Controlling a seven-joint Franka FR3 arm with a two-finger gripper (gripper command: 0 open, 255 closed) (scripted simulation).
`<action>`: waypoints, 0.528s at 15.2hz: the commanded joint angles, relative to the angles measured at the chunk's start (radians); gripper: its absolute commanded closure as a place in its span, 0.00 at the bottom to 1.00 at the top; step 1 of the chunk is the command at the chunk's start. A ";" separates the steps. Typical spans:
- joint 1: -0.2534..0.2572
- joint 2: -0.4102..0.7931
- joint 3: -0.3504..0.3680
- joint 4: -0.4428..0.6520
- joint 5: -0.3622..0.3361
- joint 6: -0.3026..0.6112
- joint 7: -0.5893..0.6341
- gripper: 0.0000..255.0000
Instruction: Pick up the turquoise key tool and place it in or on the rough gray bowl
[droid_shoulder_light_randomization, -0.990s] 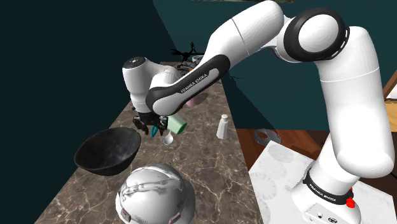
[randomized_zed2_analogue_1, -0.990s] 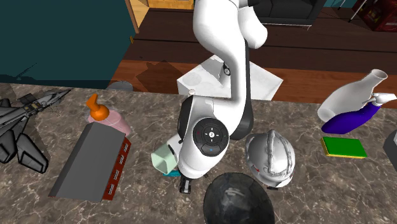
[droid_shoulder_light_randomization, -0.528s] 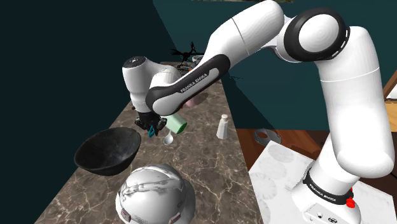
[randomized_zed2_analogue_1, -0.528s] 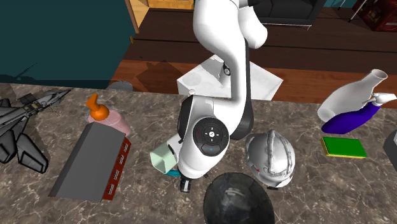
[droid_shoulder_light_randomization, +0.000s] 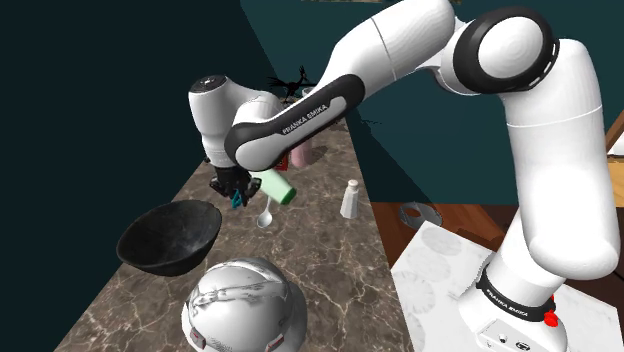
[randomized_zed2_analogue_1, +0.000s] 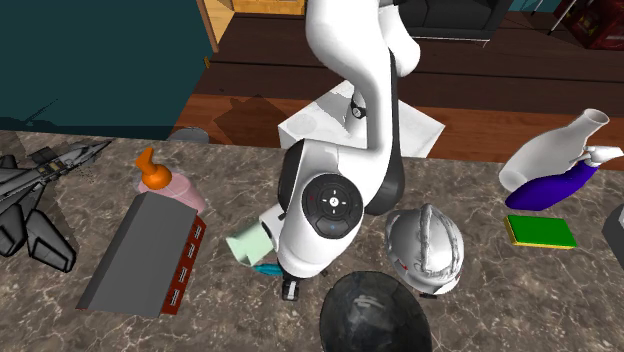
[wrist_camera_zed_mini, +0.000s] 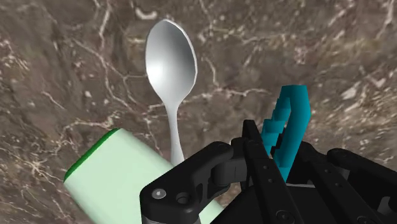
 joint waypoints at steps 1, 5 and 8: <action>-0.004 -0.016 0.006 0.005 0.011 -0.019 -0.009 1.00; -0.007 -0.037 0.014 0.027 0.029 -0.058 -0.027 1.00; -0.009 -0.052 0.020 0.047 0.041 -0.089 -0.040 1.00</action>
